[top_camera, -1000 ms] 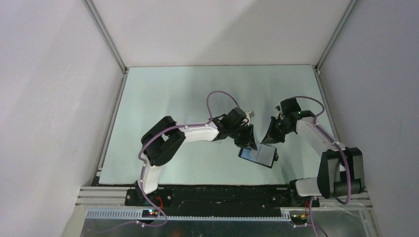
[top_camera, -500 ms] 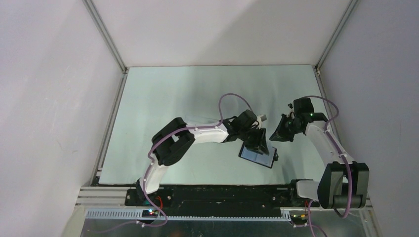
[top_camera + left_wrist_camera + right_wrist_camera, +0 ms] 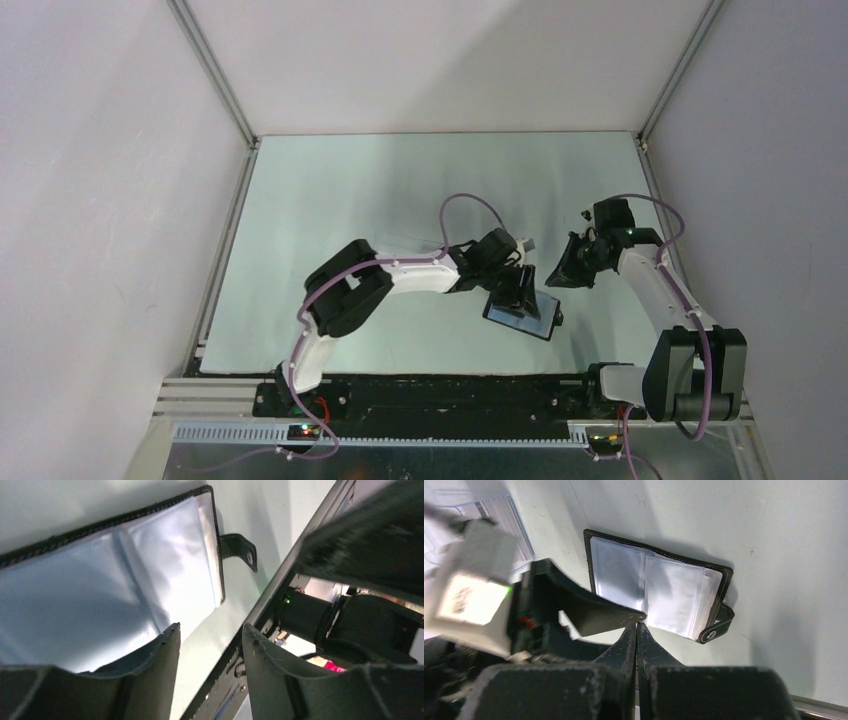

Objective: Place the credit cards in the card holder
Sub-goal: Insert the credit card into the card holder.

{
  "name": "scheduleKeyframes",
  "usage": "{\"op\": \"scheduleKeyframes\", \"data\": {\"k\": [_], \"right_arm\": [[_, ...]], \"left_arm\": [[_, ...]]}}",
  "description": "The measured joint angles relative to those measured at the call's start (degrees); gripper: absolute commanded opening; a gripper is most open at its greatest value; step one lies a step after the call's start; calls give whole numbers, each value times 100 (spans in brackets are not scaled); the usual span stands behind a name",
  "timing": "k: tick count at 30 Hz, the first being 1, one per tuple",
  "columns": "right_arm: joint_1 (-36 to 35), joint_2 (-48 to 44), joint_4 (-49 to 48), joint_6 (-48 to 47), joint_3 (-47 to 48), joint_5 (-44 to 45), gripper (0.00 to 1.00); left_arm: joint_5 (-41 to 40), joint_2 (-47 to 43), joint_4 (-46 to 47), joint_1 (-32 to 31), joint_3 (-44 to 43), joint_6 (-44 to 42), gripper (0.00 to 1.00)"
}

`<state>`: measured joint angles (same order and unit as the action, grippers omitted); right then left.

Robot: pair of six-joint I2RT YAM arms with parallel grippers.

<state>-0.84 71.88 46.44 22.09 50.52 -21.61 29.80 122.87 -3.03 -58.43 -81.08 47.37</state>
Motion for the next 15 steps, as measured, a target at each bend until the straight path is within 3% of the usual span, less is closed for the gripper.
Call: {"op": "scheduleKeyframes", "data": {"k": [8,15], "right_arm": [[-538,326,-52,35,2,22,0],[-1224,664,-234,219,160,26,19]], "left_arm": [[-483,-1620,168,411,1016,-273,58],[-660,-3003,422,1316,2037,-400,57]]}}
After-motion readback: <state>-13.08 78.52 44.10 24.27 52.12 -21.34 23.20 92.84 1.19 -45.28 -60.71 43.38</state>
